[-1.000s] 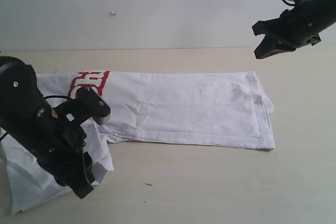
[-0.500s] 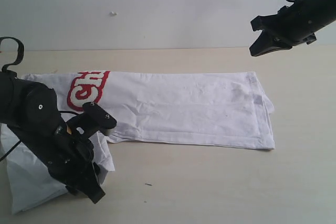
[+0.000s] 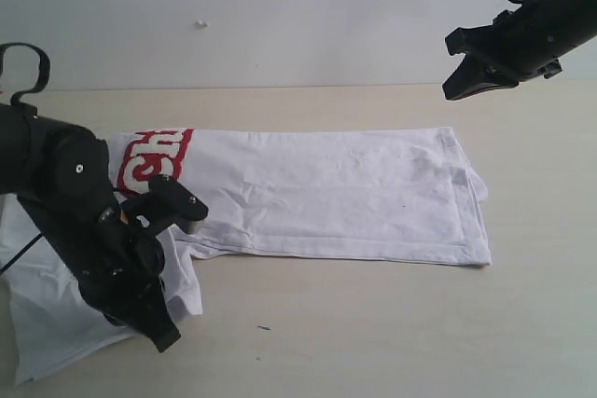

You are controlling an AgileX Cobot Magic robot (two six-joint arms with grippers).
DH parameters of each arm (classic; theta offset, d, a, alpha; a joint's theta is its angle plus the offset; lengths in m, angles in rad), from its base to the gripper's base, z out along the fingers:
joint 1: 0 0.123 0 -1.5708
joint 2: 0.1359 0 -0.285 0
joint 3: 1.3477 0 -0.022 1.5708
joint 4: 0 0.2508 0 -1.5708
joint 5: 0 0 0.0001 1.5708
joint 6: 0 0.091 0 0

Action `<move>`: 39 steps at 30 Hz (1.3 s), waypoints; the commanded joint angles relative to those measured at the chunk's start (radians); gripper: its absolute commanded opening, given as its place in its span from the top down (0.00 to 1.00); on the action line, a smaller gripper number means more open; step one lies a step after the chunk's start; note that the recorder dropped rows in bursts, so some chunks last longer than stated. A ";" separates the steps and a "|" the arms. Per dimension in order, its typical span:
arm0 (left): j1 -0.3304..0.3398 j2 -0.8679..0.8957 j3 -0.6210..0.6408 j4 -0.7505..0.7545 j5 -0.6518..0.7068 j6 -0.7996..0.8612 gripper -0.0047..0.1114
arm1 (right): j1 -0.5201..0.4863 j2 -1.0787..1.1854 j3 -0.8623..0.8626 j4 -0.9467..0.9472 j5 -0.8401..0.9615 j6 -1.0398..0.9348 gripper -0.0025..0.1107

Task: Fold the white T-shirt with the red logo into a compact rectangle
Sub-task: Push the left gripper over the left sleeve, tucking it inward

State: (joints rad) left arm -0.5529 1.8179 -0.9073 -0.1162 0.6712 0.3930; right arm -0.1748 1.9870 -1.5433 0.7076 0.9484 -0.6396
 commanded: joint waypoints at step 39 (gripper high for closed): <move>0.063 0.075 -0.189 0.697 -0.192 -0.213 0.86 | 0.001 0.035 0.003 -0.012 0.002 -0.013 0.98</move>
State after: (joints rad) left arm -0.4996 1.8720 -1.0906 0.6272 0.4115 0.1962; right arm -0.1748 2.0250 -1.5433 0.7011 0.9567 -0.6417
